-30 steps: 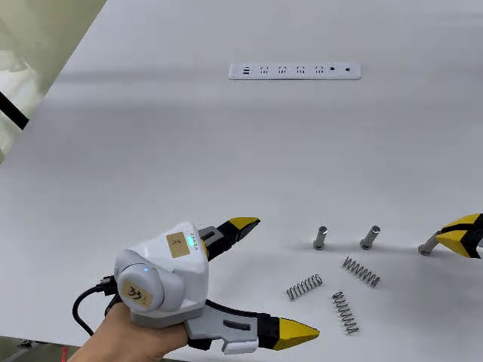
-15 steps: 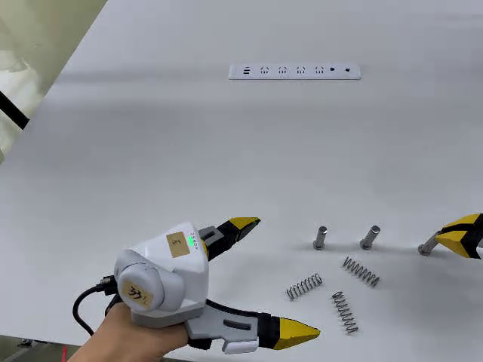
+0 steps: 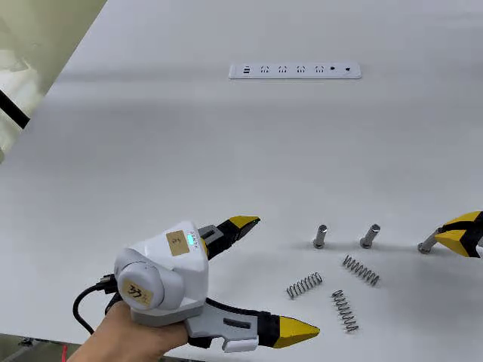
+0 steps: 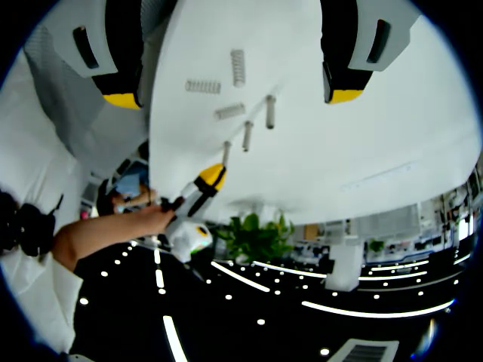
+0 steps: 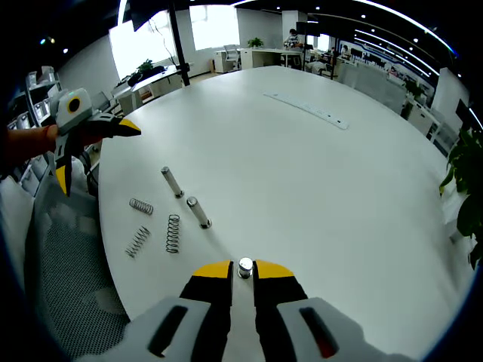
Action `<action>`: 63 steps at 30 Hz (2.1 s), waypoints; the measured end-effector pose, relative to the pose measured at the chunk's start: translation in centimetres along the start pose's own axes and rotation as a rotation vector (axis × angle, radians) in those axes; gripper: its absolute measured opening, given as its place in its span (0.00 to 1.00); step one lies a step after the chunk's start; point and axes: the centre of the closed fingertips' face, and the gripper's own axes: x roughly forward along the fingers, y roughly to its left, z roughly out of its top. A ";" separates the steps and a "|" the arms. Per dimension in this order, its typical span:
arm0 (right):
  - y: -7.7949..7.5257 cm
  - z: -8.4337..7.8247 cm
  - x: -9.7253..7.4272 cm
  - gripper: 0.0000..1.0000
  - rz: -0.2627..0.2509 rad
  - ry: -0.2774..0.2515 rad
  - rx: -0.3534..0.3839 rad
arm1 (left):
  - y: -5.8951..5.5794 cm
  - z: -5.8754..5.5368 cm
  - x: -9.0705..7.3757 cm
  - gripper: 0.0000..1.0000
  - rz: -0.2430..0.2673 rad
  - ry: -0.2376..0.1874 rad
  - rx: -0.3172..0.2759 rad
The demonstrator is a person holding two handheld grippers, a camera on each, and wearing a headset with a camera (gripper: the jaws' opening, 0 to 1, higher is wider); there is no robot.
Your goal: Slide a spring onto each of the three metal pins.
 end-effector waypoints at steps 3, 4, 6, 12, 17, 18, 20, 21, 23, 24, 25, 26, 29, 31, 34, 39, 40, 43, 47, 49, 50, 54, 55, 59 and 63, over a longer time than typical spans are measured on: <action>0.0 0.0 0.0 0.12 0.000 0.000 -0.002 | 0.0 0.0 0.0 1.00 0.000 -0.001 0.000; 0.0 0.0 0.0 0.12 0.000 0.000 -0.001 | 0.0 0.0 0.0 1.00 0.000 0.000 0.000; 0.0 0.0 0.0 0.12 -0.001 0.000 -0.001 | 0.0 0.0 0.0 1.00 0.001 -0.001 -0.001; 0.2 0.0 0.0 0.12 0.000 0.000 -0.004 | 0.0 0.0 0.0 1.00 0.000 -0.003 -0.004; 0.2 0.0 0.1 0.12 -0.001 0.000 -0.006 | 0.0 0.0 0.0 1.00 0.001 -0.004 -0.004; 0.3 0.0 0.1 0.12 -0.001 0.000 -0.005 | 0.0 0.0 0.0 1.00 0.001 -0.004 -0.003; 0.2 0.0 0.1 0.12 -0.002 0.000 -0.006 | 0.0 0.0 0.0 1.00 0.001 -0.006 -0.005; 0.3 0.0 0.1 0.12 -0.002 0.000 -0.006 | 0.0 0.0 0.0 1.00 0.001 -0.006 -0.005; 0.3 0.0 0.0 0.12 -0.003 -0.001 -0.007 | 0.0 0.0 0.0 1.00 0.001 -0.005 -0.004; 0.3 0.0 0.0 0.12 -0.003 -0.001 -0.006 | 0.0 0.0 0.0 1.00 0.001 -0.005 -0.005; 0.2 0.0 0.0 0.12 -0.003 -0.001 -0.006 | 0.0 -0.1 0.0 1.00 0.002 -0.005 -0.005; 0.2 -0.1 0.0 0.12 -0.004 0.000 -0.009 | -0.1 -0.1 0.0 1.00 0.002 -0.004 -0.005; 0.2 0.0 0.0 0.12 -0.005 -0.001 -0.009 | -0.1 0.0 -0.1 1.00 0.002 -0.005 -0.004; 0.3 0.0 0.0 0.12 -0.005 -0.002 -0.010 | -0.1 0.0 -0.1 1.00 0.003 -0.006 -0.005; 0.2 -0.1 0.0 0.13 -0.008 -0.002 -0.011 | -0.1 0.0 -0.1 1.00 0.003 -0.006 -0.005; 0.1 -0.1 0.0 0.13 -0.010 -0.004 -0.010 | -0.2 0.0 -0.1 0.97 0.001 -0.005 -0.005; 0.1 -0.1 0.0 0.13 -0.010 -0.004 -0.010 | -0.2 0.0 -0.1 0.98 0.002 -0.005 -0.005; 0.1 -0.1 0.0 0.13 -0.011 -0.004 -0.010 | -0.1 0.0 -0.1 0.98 0.005 -0.009 -0.007; 0.0 0.0 0.0 0.14 -0.016 -0.005 -0.008 | -0.2 0.0 -0.1 0.99 0.000 -0.008 -0.007; -0.1 -0.1 0.0 0.14 -0.017 -0.005 -0.008 | -0.1 0.0 -0.1 0.99 0.002 -0.008 -0.008; -0.1 -0.1 0.0 0.14 -0.017 -0.004 -0.009 | -0.1 0.0 -0.1 0.99 0.002 -0.008 -0.009; -0.1 -0.1 -0.1 0.14 -0.018 -0.004 -0.009 | -0.1 0.0 -0.1 0.99 0.002 -0.008 -0.008; -0.1 -0.1 0.0 0.14 -0.017 -0.005 -0.008 | -0.1 0.0 -0.1 0.99 0.002 -0.008 -0.009; -0.1 -0.1 0.0 0.14 -0.019 -0.004 -0.009 | -0.1 0.0 -0.1 0.98 0.002 -0.010 -0.010; -0.1 -0.1 -0.1 0.14 -0.020 -0.004 -0.010 | -0.1 0.0 0.0 0.98 0.001 -0.010 -0.009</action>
